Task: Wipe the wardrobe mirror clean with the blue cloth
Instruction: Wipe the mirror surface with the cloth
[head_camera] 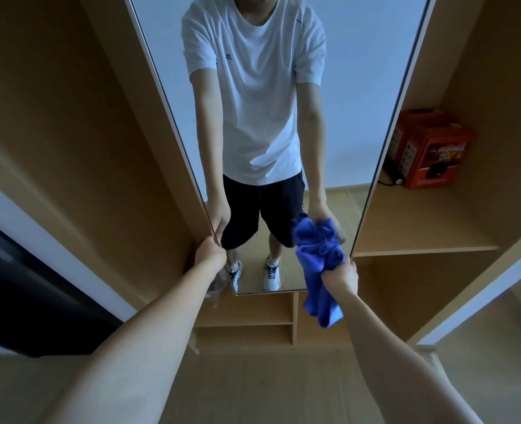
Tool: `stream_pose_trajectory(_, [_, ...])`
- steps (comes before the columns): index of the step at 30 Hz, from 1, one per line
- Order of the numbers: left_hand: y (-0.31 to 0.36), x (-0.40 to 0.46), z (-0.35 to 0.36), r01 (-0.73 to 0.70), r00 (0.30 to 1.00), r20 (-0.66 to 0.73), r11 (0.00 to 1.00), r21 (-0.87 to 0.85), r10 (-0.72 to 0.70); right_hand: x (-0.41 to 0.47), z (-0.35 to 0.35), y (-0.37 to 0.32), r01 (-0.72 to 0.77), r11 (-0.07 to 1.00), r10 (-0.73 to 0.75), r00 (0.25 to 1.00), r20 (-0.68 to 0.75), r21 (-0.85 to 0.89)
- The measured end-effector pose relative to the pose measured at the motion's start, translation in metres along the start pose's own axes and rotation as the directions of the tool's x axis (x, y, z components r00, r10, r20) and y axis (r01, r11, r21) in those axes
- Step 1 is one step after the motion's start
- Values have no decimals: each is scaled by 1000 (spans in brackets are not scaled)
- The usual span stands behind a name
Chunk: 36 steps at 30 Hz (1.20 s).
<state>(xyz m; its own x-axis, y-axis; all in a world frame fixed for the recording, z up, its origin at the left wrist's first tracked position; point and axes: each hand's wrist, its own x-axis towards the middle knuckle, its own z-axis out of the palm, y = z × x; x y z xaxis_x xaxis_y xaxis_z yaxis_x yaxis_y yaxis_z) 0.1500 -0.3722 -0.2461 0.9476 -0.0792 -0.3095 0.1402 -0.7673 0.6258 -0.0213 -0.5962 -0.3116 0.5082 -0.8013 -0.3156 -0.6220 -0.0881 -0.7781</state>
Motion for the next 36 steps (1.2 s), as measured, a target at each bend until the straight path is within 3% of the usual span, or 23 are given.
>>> stream_pose_trajectory(7, [0,2,1,-19,1000,6,1000,20,19,-37,9,-42,311,934,-268,935,-233,175])
stream_pose_trajectory(12, [0,2,2,-26,1000,17,999,28,26,-66,15,-94,636,745,-525,745,-411,202])
stream_pose_trajectory(15, [-1,3,0,-33,999,7,999,42,33,-69,37,-103,756,653,-678,608,-412,42])
stream_pose_trajectory(18, [-2,3,-1,-69,998,8,996,63,68,-57,63,-78,776,551,-834,522,-176,-308])
stream_pose_trajectory(20, [-3,5,-3,-64,998,22,996,67,63,-46,76,-50,753,456,-826,557,90,-476])
stream_pose_trajectory(21, [-5,7,-4,-59,998,32,996,63,57,-43,81,-38,736,464,-770,610,186,-492])
stream_pose_trajectory(24, [-6,8,-7,-28,997,67,999,35,26,-38,85,-17,615,658,-546,787,287,-435])
stream_pose_trajectory(29, [-12,17,-9,-24,997,75,999,-31,26,-54,79,-45,586,809,-586,810,16,-35])
stream_pose_trajectory(33, [-16,20,-11,-76,991,112,997,18,73,-75,75,-87,686,714,-654,725,-216,141])
stream_pose_trajectory(36, [-13,23,-11,-100,988,122,993,62,92,-80,81,-101,764,640,-726,637,-259,84])
